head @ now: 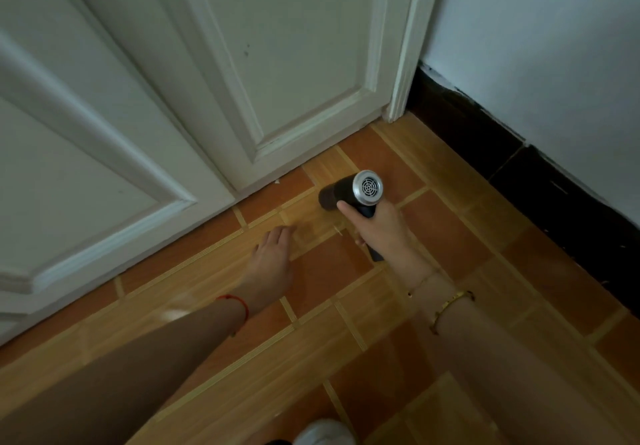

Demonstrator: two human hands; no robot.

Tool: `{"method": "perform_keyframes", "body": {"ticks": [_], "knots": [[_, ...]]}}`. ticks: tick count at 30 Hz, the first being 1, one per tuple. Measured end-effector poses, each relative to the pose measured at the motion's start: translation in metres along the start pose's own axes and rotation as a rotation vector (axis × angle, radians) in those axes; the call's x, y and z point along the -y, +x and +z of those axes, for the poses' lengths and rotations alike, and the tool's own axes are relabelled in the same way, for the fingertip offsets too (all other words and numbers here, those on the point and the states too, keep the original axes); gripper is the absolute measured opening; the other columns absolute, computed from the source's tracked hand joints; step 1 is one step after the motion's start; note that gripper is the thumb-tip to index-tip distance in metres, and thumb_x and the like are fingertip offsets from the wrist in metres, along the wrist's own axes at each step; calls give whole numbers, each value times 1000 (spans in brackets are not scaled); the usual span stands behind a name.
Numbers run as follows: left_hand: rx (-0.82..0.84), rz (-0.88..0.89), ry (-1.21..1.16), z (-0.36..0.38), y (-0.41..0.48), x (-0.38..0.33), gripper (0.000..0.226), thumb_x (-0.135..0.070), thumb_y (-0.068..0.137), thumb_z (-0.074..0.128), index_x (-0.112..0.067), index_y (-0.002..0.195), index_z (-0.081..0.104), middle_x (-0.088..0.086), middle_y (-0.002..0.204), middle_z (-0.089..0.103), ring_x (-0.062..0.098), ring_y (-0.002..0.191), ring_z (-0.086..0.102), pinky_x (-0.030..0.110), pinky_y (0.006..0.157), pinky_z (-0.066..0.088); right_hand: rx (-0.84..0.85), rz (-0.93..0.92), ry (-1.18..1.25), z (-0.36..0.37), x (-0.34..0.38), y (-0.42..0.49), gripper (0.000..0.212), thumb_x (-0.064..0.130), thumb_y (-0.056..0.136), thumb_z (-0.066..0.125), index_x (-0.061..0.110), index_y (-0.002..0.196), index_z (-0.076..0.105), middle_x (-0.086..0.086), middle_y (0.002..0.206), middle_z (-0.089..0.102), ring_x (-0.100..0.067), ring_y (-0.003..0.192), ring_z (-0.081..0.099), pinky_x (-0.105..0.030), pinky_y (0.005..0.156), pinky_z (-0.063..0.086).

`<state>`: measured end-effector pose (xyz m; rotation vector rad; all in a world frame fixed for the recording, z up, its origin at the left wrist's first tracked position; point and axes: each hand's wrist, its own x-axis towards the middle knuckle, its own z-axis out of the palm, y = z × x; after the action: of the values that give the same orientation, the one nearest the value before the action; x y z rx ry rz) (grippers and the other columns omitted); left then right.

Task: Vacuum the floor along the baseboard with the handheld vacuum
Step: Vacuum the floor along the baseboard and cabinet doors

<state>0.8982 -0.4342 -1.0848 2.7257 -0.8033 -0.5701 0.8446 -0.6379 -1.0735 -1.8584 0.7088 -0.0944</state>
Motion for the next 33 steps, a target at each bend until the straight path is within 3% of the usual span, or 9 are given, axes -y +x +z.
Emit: {"method": "perform_keyframes", "body": {"ticks": [4,7,12,17,23,33], "knots": [[-57,-66,-40,-10,0,23,73,-3,86,53,-18,151,24,5,152,33,25,141,32,44,116,34,54,12,123,38,20,21,28,36,90,68,9,87,61,-7,60,59,-17,45,58,-29,50,50],[-98,-75,-48,-19,2,34,71,-4,86,53,-15,151,24,6,149,35,26,138,35,43,112,38,52,-3,141,61,30,33,27,35,90,68,10,88,60,-4,59,58,-8,42,56,-20,45,46],[-127,-131,-54,-27,5,44,67,-5,87,54,-12,148,28,7,147,38,25,134,37,40,112,37,29,-59,133,85,35,40,29,37,89,68,8,87,63,-7,65,62,-18,53,61,-32,58,54],[-101,-126,-18,-27,3,48,69,-7,87,54,-12,150,26,8,151,34,27,136,35,42,113,36,39,-76,148,92,30,41,32,37,89,68,7,96,62,-1,60,60,-5,39,56,-18,44,47],[-84,-126,2,-29,-1,51,71,-5,87,53,-13,151,24,9,149,35,28,134,36,42,111,37,-13,-34,181,89,27,43,37,41,90,66,4,88,63,-3,59,61,-13,42,59,-28,47,51],[-45,-224,37,-31,-26,77,74,-7,87,57,-14,152,22,7,152,33,28,139,32,43,115,33,148,-134,147,126,34,11,29,39,88,68,11,83,61,3,63,58,-19,62,61,-36,64,56]]}}
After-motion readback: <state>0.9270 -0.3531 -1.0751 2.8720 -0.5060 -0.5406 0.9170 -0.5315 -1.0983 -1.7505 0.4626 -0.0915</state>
